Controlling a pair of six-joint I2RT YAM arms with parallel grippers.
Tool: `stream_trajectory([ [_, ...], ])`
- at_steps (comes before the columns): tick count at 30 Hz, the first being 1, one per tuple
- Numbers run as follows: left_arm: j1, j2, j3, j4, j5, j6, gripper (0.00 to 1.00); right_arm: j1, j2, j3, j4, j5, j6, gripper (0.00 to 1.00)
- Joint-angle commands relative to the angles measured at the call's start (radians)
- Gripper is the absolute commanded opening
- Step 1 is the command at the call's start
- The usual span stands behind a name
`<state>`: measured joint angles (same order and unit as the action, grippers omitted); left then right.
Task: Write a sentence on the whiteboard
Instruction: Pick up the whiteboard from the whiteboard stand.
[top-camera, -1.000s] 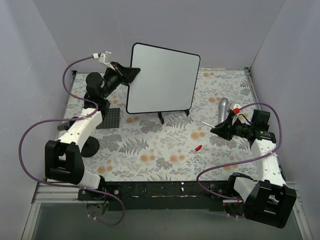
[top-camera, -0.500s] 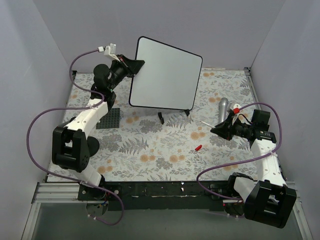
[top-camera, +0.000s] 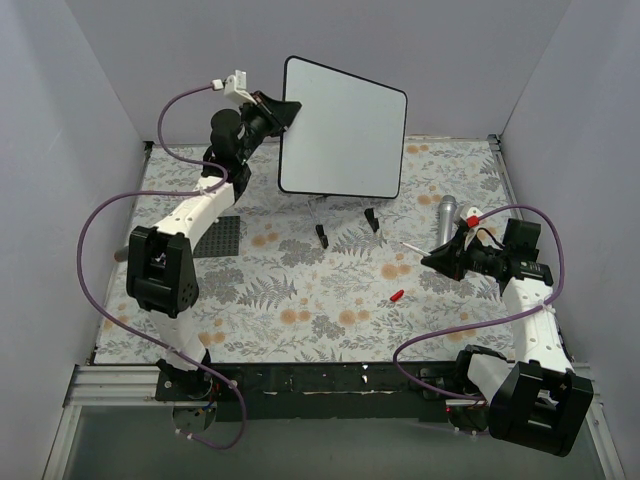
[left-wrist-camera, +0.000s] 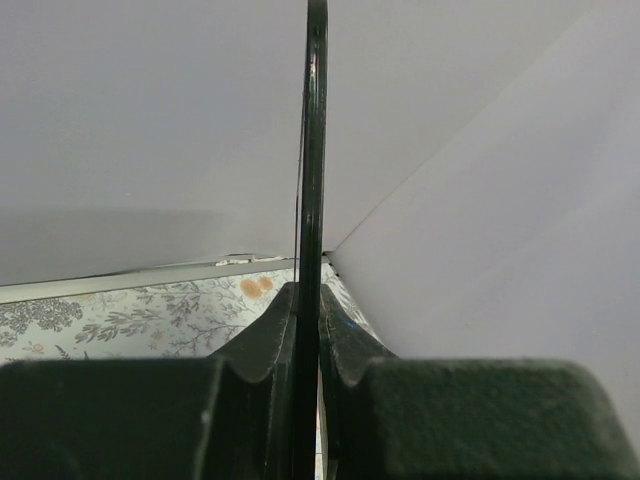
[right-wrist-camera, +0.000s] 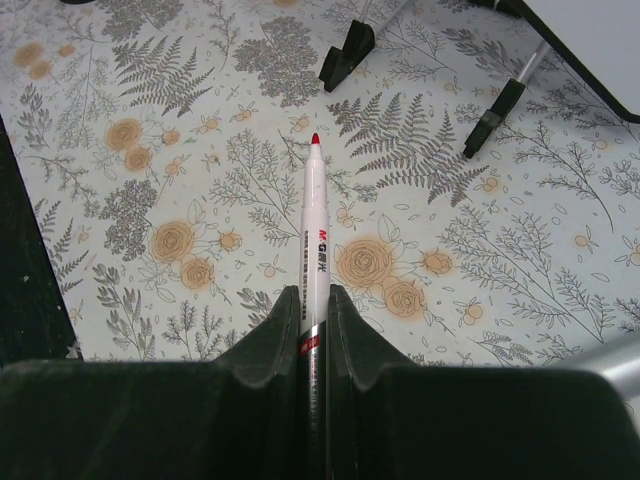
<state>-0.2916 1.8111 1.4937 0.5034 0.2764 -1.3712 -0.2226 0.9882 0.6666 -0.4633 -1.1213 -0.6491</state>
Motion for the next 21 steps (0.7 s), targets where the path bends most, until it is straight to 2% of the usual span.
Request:
stream_trajectory([
  [1, -0.033, -0.052, 0.117, 0.165, -0.063, -0.089, 0.00, -0.004, -0.008, 0.051, -0.012, -0.020, -0.020, 0.01],
  [7, -0.093, -0.108, 0.011, 0.182, -0.107, -0.077, 0.00, -0.004, -0.019, 0.062, -0.032, -0.020, -0.037, 0.01],
  [11, -0.126, -0.211, -0.209, 0.268, -0.124, -0.080, 0.00, -0.004, -0.034, 0.064, -0.038, -0.018, -0.041, 0.01],
  [18, -0.142, -0.334, -0.432, 0.342, -0.091, -0.048, 0.00, -0.007, -0.037, 0.067, -0.049, -0.021, -0.050, 0.01],
  [21, -0.152, -0.403, -0.504, 0.337, -0.054, 0.015, 0.00, -0.009, -0.039, 0.068, -0.052, -0.025, -0.052, 0.01],
])
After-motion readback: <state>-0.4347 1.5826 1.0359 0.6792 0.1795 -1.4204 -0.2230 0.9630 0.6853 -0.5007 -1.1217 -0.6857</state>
